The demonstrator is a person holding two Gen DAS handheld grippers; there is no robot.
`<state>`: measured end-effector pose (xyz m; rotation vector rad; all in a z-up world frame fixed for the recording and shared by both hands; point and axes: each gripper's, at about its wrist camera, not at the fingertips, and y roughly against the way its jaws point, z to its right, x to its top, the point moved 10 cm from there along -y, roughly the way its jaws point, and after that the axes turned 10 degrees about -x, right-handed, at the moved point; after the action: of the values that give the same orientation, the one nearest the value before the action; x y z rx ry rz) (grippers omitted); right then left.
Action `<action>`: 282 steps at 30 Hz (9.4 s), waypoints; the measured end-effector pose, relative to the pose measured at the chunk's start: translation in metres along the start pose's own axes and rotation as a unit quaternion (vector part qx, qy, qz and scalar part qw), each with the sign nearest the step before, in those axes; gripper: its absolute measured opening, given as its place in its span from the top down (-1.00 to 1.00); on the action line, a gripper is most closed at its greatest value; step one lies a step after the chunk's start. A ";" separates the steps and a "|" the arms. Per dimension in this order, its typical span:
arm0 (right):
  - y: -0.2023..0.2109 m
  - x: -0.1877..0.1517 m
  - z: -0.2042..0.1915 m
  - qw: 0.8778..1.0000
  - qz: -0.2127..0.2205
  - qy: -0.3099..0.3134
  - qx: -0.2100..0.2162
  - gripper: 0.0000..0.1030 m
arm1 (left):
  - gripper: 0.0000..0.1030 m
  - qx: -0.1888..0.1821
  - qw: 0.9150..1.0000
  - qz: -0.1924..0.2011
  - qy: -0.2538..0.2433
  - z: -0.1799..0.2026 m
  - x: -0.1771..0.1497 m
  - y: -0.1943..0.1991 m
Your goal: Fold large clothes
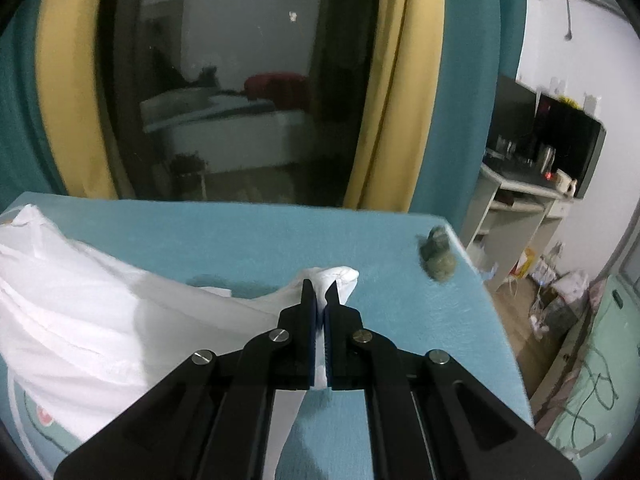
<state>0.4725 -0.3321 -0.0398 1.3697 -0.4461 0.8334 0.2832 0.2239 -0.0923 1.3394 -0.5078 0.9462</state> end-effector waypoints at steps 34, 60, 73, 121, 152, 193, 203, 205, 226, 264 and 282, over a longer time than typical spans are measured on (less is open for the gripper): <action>0.076 -0.064 -0.197 0.954 0.020 0.271 0.128 0.01 | 0.02 -0.156 0.951 -0.137 -0.228 0.157 -0.082 -0.032; 0.019 0.025 -0.181 0.973 0.014 0.187 0.132 0.95 | 1.00 -0.166 0.954 -0.105 -0.225 0.171 -0.001 -0.045; -0.055 0.045 -0.189 0.987 -0.059 0.122 0.089 0.74 | 0.25 -0.124 0.940 -0.195 -0.251 0.151 -0.046 -0.072; 0.112 -0.128 -0.050 0.991 -0.080 -0.027 0.100 0.85 | 0.88 -0.081 0.990 -0.107 -0.048 0.079 -0.099 0.069; 0.180 -0.228 -0.016 0.989 -0.116 -0.058 0.075 0.75 | 0.79 -0.094 0.979 -0.178 -0.020 0.082 -0.211 0.157; 0.029 -0.103 -0.115 0.971 -0.175 0.098 0.133 0.28 | 0.38 -0.139 0.931 -0.262 -0.214 0.196 -0.097 -0.047; 0.000 -0.078 -0.095 0.979 -0.165 0.084 0.087 0.27 | 0.29 -0.130 0.943 -0.244 -0.184 0.187 -0.074 -0.070; 0.007 -0.078 -0.090 0.980 -0.160 0.083 0.080 0.27 | 0.29 -0.120 0.945 -0.238 -0.188 0.184 -0.073 -0.065; 0.125 -0.126 -0.048 0.992 -0.117 0.016 0.038 0.23 | 0.29 -0.091 0.987 -0.132 -0.022 0.088 -0.117 0.091; 0.212 -0.227 -0.055 0.991 -0.095 -0.080 0.052 -0.40 | 0.29 -0.128 0.989 -0.063 -0.044 0.180 -0.150 0.158; 0.169 -0.207 -0.055 0.969 -0.059 -0.209 0.115 -0.95 | 0.29 -0.203 0.973 -0.081 -0.076 0.287 -0.143 0.101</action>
<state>0.2037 -0.3351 -0.0843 1.7807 -0.5971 0.5055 0.1798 -0.0959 -0.0867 1.0656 -0.6591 0.5691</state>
